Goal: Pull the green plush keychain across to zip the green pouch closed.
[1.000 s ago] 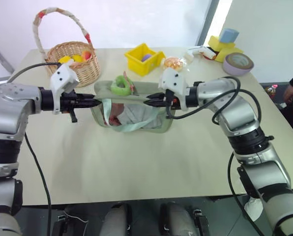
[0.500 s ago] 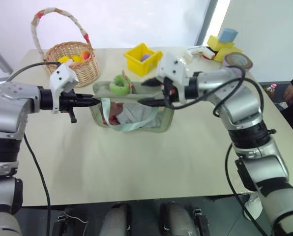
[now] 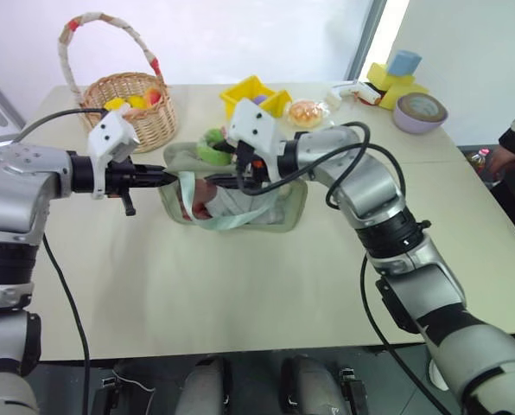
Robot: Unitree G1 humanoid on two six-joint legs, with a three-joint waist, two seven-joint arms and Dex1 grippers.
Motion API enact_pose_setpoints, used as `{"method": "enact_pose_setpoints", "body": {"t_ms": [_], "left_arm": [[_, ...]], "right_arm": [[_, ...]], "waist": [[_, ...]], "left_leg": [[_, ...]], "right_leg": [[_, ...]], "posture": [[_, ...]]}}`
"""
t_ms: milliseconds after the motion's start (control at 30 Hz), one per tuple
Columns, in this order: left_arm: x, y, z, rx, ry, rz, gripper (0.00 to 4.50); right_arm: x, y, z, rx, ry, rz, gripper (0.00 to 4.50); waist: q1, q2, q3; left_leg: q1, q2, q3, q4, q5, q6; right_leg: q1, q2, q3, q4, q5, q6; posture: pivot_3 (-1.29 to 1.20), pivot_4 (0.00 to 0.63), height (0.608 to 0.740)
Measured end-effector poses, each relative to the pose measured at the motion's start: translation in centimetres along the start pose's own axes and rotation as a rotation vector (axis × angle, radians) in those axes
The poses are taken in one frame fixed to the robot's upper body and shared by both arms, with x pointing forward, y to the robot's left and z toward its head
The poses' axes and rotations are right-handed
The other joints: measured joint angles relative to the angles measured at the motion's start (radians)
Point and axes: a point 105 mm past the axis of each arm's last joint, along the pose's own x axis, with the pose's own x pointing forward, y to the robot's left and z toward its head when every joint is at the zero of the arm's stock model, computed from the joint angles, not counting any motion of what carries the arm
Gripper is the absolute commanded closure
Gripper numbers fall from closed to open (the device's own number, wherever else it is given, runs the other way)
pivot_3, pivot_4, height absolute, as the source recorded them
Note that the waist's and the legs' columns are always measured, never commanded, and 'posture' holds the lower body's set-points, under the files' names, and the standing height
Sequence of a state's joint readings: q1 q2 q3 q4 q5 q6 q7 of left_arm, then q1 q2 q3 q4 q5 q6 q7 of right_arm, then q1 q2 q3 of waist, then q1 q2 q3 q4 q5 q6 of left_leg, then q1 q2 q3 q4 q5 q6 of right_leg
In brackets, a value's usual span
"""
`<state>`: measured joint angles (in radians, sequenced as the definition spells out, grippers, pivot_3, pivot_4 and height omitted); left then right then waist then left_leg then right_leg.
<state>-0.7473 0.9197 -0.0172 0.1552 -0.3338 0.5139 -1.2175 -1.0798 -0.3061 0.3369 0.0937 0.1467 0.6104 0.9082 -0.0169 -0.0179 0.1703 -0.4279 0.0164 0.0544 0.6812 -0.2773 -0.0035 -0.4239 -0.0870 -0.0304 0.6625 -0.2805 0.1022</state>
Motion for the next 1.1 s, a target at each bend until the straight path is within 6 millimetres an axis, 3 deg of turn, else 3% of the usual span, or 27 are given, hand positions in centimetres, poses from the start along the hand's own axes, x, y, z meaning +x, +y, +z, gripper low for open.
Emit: {"method": "enact_pose_setpoints", "body": {"t_ms": [100,133,433,567,700,800,933,1000,1100], "left_arm": [[0.0,0.0,0.0,0.001,0.0,-0.001,4.5],[0.0,0.0,0.0,0.002,0.0,0.0,4.5],[0.1,0.1,0.0,0.006,0.001,0.012,4.5],[0.3,0.1,0.1,0.008,-0.002,0.014,4.5],[0.3,0.0,0.0,0.009,-0.001,0.011,4.5],[0.1,0.1,-0.2,0.001,0.002,0.025,4.5],[0.6,-0.3,0.1,0.003,-0.017,0.01,4.5],[1.0,-0.6,0.2,0.001,-0.03,0.002,4.5],[1.2,-0.5,0.1,-0.011,-0.034,0.009,4.5]], "right_arm": [[0.0,0.0,0.6,0.104,-0.042,0.01,4.38],[-0.1,-0.1,0.8,0.132,-0.05,0.01,4.45],[-0.8,-1.2,0.8,0.429,-0.08,-0.02,4.45],[-3.5,-4.1,0.6,0.502,-0.099,-0.208,4.45],[-9.4,-7.2,-1.9,0.371,0.021,-0.536,4.45],[-13.4,-8.2,-4.2,0.306,0.138,-0.738,4.45],[-15.6,-7.5,-5.3,0.216,0.216,-0.854,4.45],[-16.3,-6.9,-6.9,0.185,0.273,-0.898,4.45],[-15.6,-5.3,-10.2,0.257,0.316,-0.926,4.45]], "waist": [[0.0,0.0,0.0],[0.001,0.0,0.0],[0.002,0.0,0.0],[0.007,0.0,0.0],[0.008,0.0,0.0],[0.003,0.0,0.0],[0.001,0.0,0.0],[0.004,0.0,0.0],[0.004,0.0,-0.001]], "left_leg": [[0.0,0.0,0.0,0.0,0.0,0.0],[0.0,0.0,0.0,0.0,0.0,0.0],[0.0,0.0,0.0,0.0,0.0,0.0],[0.0,0.0,-0.001,0.0,0.0,0.0],[-0.001,-0.001,-0.001,0.0,0.0,0.001],[-0.001,-0.001,0.0,0.0,-0.001,0.002],[0.0,0.0,0.0,-0.001,-0.003,0.005],[-0.001,0.0,0.0,0.0,-0.003,0.005],[0.0,0.0,0.0,0.0,-0.003,0.005]], "right_leg": [[0.0,0.0,0.0,0.0,0.0,0.0],[0.0,0.0,0.0,0.0,0.0,0.0],[0.0,0.0,0.0,0.0,0.0,0.0],[0.0,-0.001,0.0,0.0,0.0,0.0],[0.0,-0.002,0.0,0.0,0.0,0.0],[0.0,-0.001,0.0,0.0,0.0,0.0],[-0.001,0.0,0.0,0.0,0.0,0.0],[0.0,-0.001,0.001,0.0,0.0,0.0],[0.001,-0.001,0.001,-0.001,0.0,0.0]], "posture": [[0.0,0.15,0.739],[0.0,0.15,0.739],[0.0,0.15,0.739],[0.0,0.15,0.739],[0.0,0.15,0.739],[0.0,0.15,0.739],[0.0,0.15,0.739],[0.0,0.15,0.739],[0.0,0.15,0.739]]}}
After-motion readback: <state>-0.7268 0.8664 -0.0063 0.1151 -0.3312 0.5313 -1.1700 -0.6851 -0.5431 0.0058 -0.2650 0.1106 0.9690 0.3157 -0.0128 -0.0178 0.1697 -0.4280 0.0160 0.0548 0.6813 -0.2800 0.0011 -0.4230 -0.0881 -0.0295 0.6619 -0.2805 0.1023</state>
